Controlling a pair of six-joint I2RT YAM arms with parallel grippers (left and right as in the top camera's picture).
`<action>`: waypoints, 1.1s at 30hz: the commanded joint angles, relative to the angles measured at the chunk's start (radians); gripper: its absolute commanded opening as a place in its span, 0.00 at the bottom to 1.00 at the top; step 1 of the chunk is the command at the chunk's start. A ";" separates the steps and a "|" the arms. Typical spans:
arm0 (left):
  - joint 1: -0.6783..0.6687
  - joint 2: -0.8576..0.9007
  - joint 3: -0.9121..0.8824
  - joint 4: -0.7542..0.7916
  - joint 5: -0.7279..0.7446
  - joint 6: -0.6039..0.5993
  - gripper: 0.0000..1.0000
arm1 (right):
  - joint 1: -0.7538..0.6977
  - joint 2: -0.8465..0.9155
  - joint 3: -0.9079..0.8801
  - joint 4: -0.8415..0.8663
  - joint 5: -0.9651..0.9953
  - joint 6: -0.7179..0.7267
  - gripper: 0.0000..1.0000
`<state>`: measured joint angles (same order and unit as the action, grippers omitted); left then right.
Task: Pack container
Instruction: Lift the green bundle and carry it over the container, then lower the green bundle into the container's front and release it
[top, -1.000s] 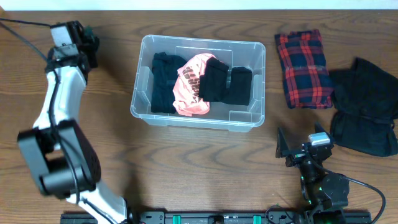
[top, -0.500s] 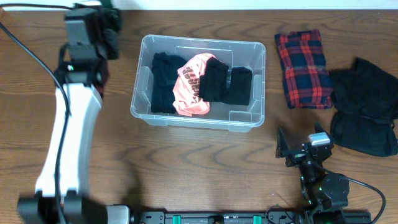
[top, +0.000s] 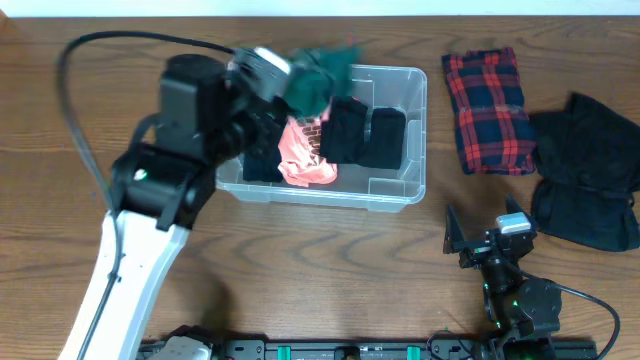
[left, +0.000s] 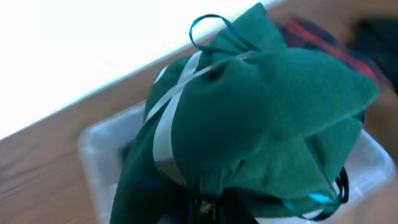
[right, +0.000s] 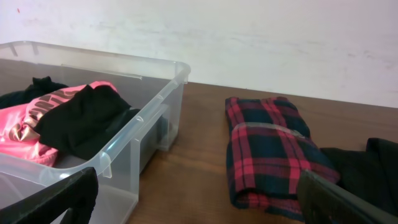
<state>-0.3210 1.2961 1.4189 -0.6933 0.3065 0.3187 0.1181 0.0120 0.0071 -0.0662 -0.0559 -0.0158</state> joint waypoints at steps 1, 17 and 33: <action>-0.029 0.044 0.005 -0.030 0.203 0.212 0.06 | 0.008 -0.005 -0.002 -0.004 0.000 -0.016 0.99; -0.162 0.301 0.005 -0.099 0.211 0.448 0.06 | 0.008 -0.005 -0.002 -0.004 0.000 -0.016 0.99; -0.162 0.306 0.005 -0.053 0.198 0.636 0.06 | 0.008 -0.005 -0.002 -0.004 0.000 -0.016 0.99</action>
<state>-0.4858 1.6051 1.4189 -0.7616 0.4931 0.8749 0.1181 0.0120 0.0071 -0.0662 -0.0559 -0.0158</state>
